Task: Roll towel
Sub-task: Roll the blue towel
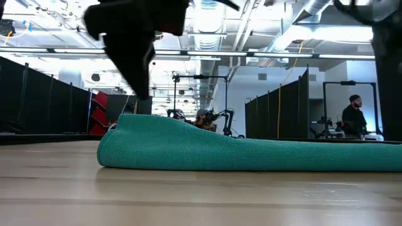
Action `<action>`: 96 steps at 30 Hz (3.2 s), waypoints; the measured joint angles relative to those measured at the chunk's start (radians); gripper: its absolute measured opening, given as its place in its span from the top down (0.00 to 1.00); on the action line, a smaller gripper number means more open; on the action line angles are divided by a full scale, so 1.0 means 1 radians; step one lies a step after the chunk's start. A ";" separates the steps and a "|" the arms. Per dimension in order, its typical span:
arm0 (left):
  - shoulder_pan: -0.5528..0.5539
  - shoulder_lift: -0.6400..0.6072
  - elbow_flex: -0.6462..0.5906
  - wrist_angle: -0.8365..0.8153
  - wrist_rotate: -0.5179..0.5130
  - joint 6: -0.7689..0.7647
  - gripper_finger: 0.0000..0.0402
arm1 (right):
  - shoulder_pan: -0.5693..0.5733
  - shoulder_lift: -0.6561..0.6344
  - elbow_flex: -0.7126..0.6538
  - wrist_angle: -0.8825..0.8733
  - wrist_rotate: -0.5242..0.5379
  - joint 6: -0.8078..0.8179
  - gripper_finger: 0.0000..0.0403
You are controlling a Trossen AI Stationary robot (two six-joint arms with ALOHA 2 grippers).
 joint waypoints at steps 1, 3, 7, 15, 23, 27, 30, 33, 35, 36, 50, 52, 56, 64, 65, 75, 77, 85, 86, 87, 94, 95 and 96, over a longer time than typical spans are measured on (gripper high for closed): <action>0.000 0.000 0.000 -0.020 0.000 0.021 0.63 | -0.020 -0.040 0.000 0.002 -0.004 0.001 0.59; 0.000 0.000 0.000 -0.047 0.001 0.065 0.63 | -0.068 -0.141 -0.005 0.007 -0.006 0.007 0.61; 0.007 0.000 0.000 -0.055 0.009 0.137 0.63 | -0.190 -0.381 -0.066 0.046 -0.007 0.033 0.65; 0.035 0.000 0.000 -0.058 0.017 0.192 0.63 | -0.284 -0.585 -0.193 0.099 -0.027 0.151 0.68; 0.033 0.000 0.000 -0.058 0.024 0.203 0.63 | -0.258 -0.458 -0.261 0.151 -0.074 0.272 0.68; 0.033 0.000 0.000 -0.058 0.028 0.205 0.63 | -0.238 -0.379 -0.274 0.179 -0.083 0.307 0.68; 0.033 0.000 0.000 -0.058 0.028 0.216 0.63 | -0.229 -0.328 -0.274 0.266 -0.086 0.285 0.68; 0.033 0.000 0.000 -0.058 0.028 0.226 0.63 | -0.221 -0.272 -0.273 0.320 -0.092 0.271 0.68; 0.033 0.000 0.000 -0.057 0.028 0.232 0.63 | -0.218 -0.232 -0.273 0.306 -0.100 0.271 0.68; 0.033 0.000 0.000 -0.057 0.028 0.232 0.63 | -0.218 -0.215 -0.273 0.296 -0.103 0.271 0.68; 0.033 0.000 0.000 -0.058 0.028 0.233 0.63 | -0.218 -0.163 -0.272 0.381 -0.132 0.216 0.78; 0.033 0.000 0.000 -0.058 0.028 0.233 0.63 | -0.216 -0.165 -0.272 0.384 -0.151 0.215 0.86; 0.033 0.000 0.000 -0.059 0.028 0.233 0.63 | -0.197 -0.182 -0.272 0.383 -0.156 0.218 0.98; 0.033 0.000 0.000 -0.065 0.029 0.231 0.63 | -0.153 -0.264 -0.272 0.318 -0.156 0.301 1.00; 0.033 0.000 0.000 -0.065 0.029 0.231 0.63 | -0.147 -0.272 -0.272 0.301 -0.155 0.311 1.00; 0.033 0.000 0.000 -0.064 0.032 0.227 0.63 | -0.126 -0.287 -0.272 0.229 -0.155 0.349 1.00; 0.033 0.000 0.000 -0.064 0.050 0.225 0.63 | -0.129 -0.287 -0.272 0.226 -0.155 0.354 1.00; 0.033 0.000 -0.001 -0.057 0.056 0.226 0.63 | -0.130 -0.286 -0.272 0.182 -0.155 0.422 1.00; 0.033 0.000 -0.001 -0.051 0.056 0.230 0.63 | -0.131 -0.286 -0.272 0.197 -0.155 0.421 1.00; 0.033 0.000 -0.001 -0.044 0.056 0.234 0.63 | -0.135 -0.286 -0.272 0.204 -0.156 0.423 1.00; 0.033 0.000 -0.001 0.083 0.060 0.279 0.63 | -0.136 -0.286 -0.272 0.196 -0.161 0.477 0.96; 0.033 0.000 -0.001 0.104 0.068 0.282 0.63 | -0.135 -0.286 -0.272 0.198 -0.167 0.482 0.95; 0.033 0.000 -0.001 0.120 0.082 0.284 0.63 | -0.133 -0.286 -0.272 0.200 -0.178 0.481 0.94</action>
